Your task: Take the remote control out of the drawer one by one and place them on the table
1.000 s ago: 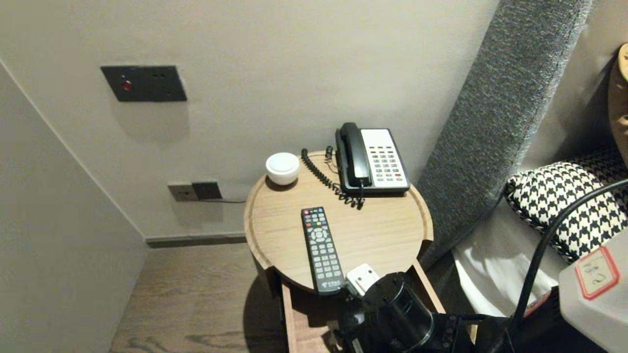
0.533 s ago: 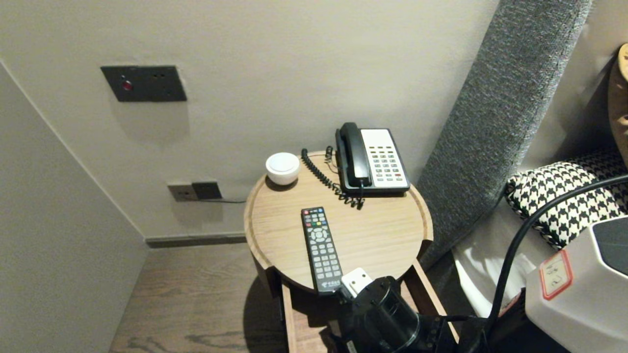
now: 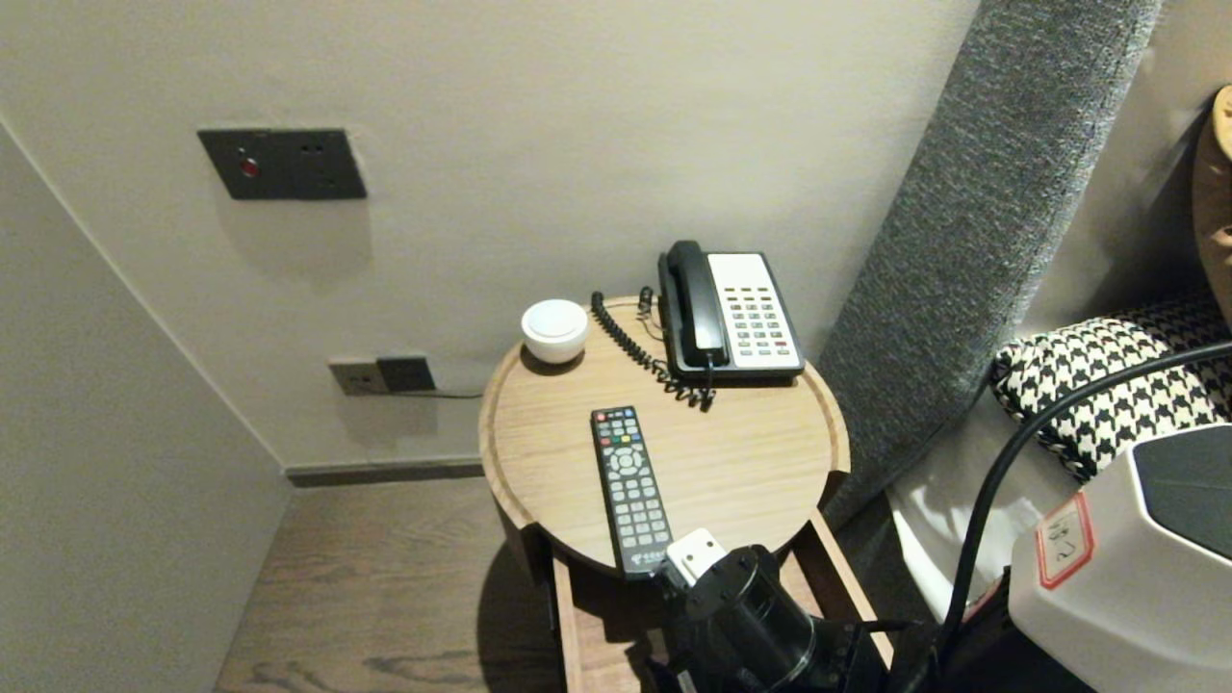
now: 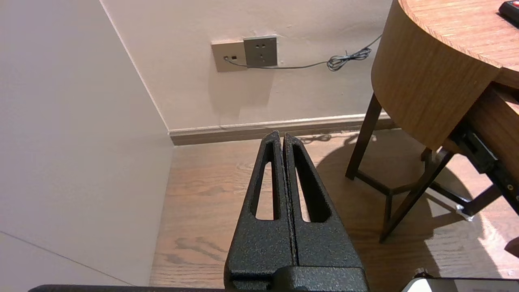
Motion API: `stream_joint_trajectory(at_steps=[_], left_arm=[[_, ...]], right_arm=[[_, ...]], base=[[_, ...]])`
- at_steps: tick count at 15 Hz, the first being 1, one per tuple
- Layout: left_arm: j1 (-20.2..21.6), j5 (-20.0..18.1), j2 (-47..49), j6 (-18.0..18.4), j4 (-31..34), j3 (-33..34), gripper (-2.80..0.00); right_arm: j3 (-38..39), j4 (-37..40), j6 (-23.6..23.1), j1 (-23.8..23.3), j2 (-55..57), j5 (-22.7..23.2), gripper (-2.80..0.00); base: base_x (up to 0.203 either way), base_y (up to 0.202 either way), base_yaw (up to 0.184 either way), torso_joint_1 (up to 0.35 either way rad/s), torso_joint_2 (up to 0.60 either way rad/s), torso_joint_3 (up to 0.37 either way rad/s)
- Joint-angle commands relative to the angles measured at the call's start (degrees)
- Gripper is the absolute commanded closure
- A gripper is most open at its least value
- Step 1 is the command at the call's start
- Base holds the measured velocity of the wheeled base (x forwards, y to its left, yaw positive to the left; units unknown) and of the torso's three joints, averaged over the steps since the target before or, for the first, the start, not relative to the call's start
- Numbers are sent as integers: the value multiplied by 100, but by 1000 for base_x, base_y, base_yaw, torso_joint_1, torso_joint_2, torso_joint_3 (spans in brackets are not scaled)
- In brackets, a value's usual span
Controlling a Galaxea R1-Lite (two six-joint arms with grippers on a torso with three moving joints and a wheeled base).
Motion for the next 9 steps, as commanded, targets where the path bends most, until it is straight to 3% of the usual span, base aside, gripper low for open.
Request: stream_joint_trajectory(at_steps=[1, 6, 7, 8, 9], left_arm=[[2, 2, -9, 3, -8, 0, 0], [2, 2, -11, 3, -9, 0, 0], [2, 2, -17, 3, -4, 0, 0], [2, 2, -9, 3, -4, 0, 0], [2, 2, -17, 3, -4, 0, 0]], right_arm=[[30, -16, 12, 4, 10, -9, -280], [13, -16, 12, 21, 25, 0, -280], [30, -16, 12, 21, 19, -9, -19], [41, -16, 12, 21, 19, -9, 0], [48, -16, 12, 21, 19, 0, 0]], base=[[0, 0, 0, 0, 0, 0], [0, 0, 0, 0, 0, 0], [0, 0, 0, 0, 0, 0], [0, 0, 0, 0, 0, 0], [0, 0, 0, 0, 0, 0]])
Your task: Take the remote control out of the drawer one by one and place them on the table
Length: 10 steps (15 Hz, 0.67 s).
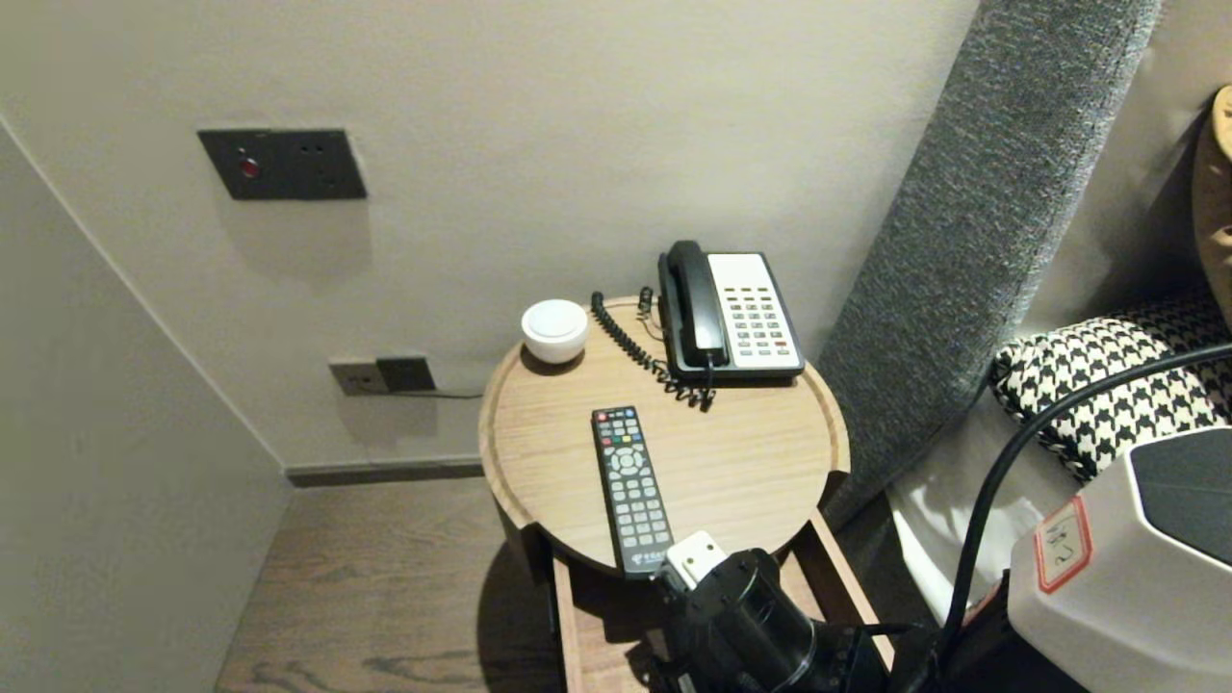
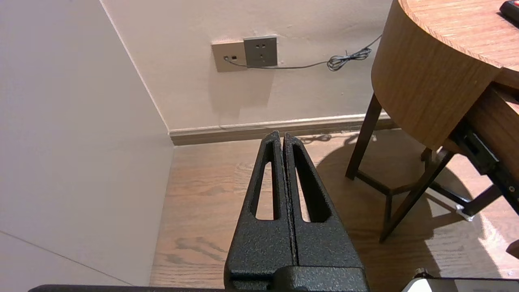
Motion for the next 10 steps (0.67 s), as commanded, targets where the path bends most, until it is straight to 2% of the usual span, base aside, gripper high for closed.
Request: stream_joint_trajectory(at_steps=[1, 10], left_arm=[[2, -3, -12, 3, -2, 0, 0], [2, 2, -16, 3, -2, 0, 0]], right_arm=[[10, -13, 8, 1, -14, -5, 0], [133, -5, 177, 15, -278, -39, 0]], base=[[0, 0, 0, 0, 0, 0], [0, 0, 0, 0, 0, 0]])
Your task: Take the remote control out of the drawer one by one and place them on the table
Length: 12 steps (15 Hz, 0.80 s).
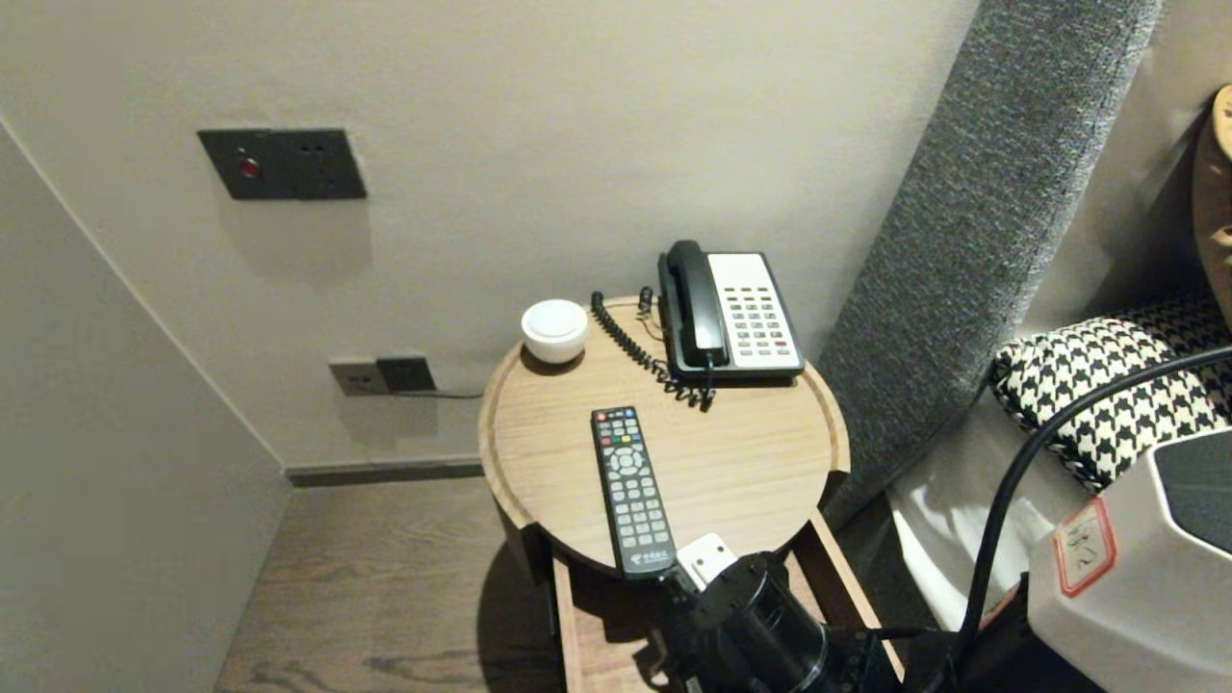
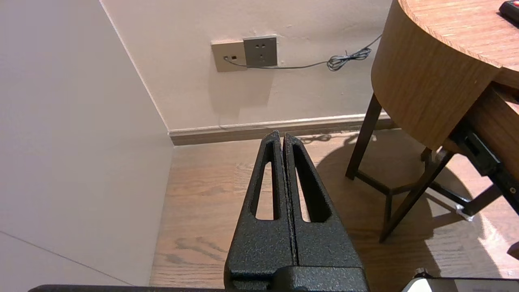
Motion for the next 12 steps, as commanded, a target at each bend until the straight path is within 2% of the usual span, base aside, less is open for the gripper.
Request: stream_joint_trajectory(at_steps=[1, 8, 12], left_arm=[[2, 2, -9, 3, -8, 0, 0], [2, 2, -12, 3, -5, 0, 0], [2, -6, -18, 3, -2, 0, 0]], right_arm=[[7, -16, 5, 11, -235, -13, 0], [91, 299, 235, -94, -641, 137, 0], [-140, 1022, 857, -262, -753, 1158, 0]], base=[[0, 0, 0, 0, 0, 0], [0, 0, 0, 0, 0, 0], [0, 0, 0, 0, 0, 0]])
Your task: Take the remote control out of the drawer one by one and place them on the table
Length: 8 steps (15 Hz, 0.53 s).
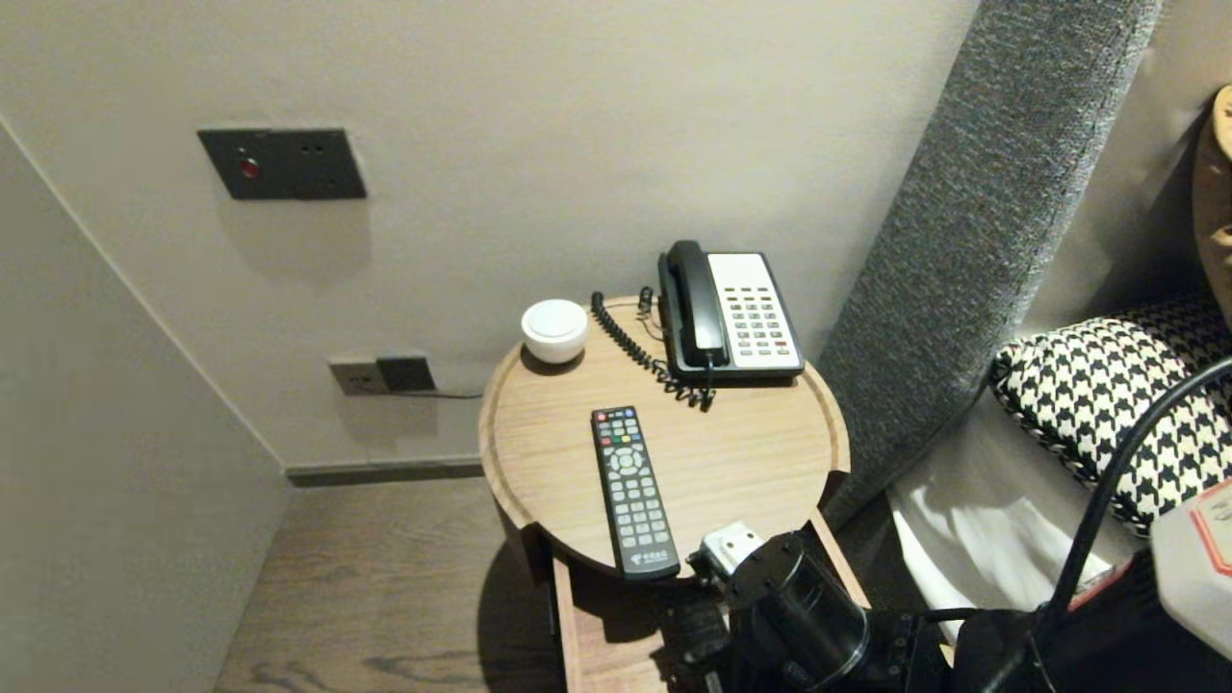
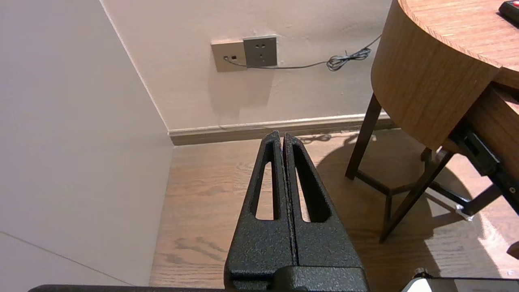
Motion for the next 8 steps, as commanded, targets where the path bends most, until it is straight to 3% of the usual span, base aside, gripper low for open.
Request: stream_joint_trajectory(at_steps=[1, 4, 8], left_arm=[[2, 0, -15, 2, -9, 0, 0], [2, -4, -16, 2, -4, 0, 0], [2, 4, -18, 2, -5, 0, 0]], right_arm=[[-175, 338, 234, -313, -104, 721, 0], [-316, 603, 636, -663, -215, 1418, 0], [-273, 615, 640, -662, -216, 1454, 0]], base=[[0, 0, 0, 0, 0, 0], [0, 0, 0, 0, 0, 0], [0, 0, 0, 0, 0, 0]])
